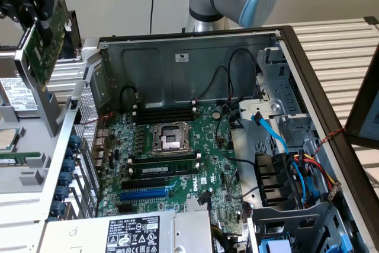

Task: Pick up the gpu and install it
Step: 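Pick up the gpu and move the gpu toward the slot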

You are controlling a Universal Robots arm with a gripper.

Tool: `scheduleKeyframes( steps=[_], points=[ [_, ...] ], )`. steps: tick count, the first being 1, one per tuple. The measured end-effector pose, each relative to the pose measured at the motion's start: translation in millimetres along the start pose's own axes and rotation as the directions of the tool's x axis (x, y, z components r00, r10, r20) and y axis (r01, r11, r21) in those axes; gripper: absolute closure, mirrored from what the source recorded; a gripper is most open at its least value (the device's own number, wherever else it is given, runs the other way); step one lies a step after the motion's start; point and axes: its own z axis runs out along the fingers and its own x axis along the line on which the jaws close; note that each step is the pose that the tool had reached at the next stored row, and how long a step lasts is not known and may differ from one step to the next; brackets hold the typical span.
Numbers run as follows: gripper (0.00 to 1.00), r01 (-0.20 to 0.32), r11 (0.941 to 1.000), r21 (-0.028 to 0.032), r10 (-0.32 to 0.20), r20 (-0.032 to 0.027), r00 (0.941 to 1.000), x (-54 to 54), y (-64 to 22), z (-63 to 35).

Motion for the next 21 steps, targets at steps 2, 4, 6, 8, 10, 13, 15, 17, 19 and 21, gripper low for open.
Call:
scheduleKeyframes(
  steps=[2, 4, 6, 8, 10, 13, 15, 17, 19, 21],
  points=[
    [0.73, -0.001, 1.0, 0.0005, 0.001, -0.0042, 1.0, -6.1, -2.6, -0.9],
    [0.73, -0.002, 1.0, 0.0016, 0.002, -0.0114, 0.9999, -10.4, -3.5, -4.5],
    [0.73, -0.004, 1.0, 0.0025, 0.004, -0.02, 0.9998, -12.2, -2.6, -9.7],
    [0.73, -0.005, 1.0, 0.0032, 0.005, -0.0265, 0.9996, -17.2, -2.3, -13.7],
    [0.73, -0.006, 1.0, 0.0043, 0.007, -0.0339, 0.9994, -23.9, -2.8, -17.7],
    [0.73, -0.008, 1.0, 0.0056, 0.008, -0.0429, 0.999, -34.6, -3.8, -21.5],
    [0.73, -0.009, 0.9999, 0.0062, 0.009, -0.0469, 0.9989, -42.3, -5.5, -23.2],
    [0.73, -0.009, 0.9999, 0.0062, 0.01, -0.049, 0.9988, -50.9, -7.8, -24.7],
    [0.73, -0.009, 0.9999, 0.0063, 0.01, -0.0496, 0.9987, -59.8, -9.9, -25.3],
    [0.73, -0.009, 0.9999, 0.0065, 0.01, -0.0499, 0.9987, -69.1, -11.5, -25.6]
  ],
)
